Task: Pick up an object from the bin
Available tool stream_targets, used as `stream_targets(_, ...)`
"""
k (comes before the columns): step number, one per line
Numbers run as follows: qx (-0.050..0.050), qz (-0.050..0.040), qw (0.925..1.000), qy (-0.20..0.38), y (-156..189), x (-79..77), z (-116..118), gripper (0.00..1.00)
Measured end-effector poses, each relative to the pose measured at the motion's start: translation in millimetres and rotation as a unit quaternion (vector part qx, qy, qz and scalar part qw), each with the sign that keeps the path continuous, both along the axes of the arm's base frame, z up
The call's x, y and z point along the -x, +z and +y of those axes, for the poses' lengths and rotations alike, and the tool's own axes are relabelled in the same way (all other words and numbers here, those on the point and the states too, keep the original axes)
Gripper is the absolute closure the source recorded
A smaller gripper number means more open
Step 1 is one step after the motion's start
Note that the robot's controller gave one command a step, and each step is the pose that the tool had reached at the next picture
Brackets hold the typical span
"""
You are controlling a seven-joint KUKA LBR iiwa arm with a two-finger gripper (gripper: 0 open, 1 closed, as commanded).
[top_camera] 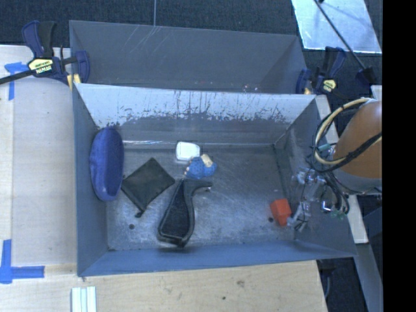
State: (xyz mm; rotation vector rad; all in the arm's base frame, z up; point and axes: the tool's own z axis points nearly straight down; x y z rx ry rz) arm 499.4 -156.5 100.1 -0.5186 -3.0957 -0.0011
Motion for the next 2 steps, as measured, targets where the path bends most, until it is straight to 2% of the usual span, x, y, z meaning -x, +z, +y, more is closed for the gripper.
stream_targets(1,-0.005,-0.0022,0.9950,-0.100,-28.1,-5.9,6.6,0.00)
stream_targets(2,-0.001,-0.0017,0.9953,-0.097,-27.5,-6.9,9.2,0.00)
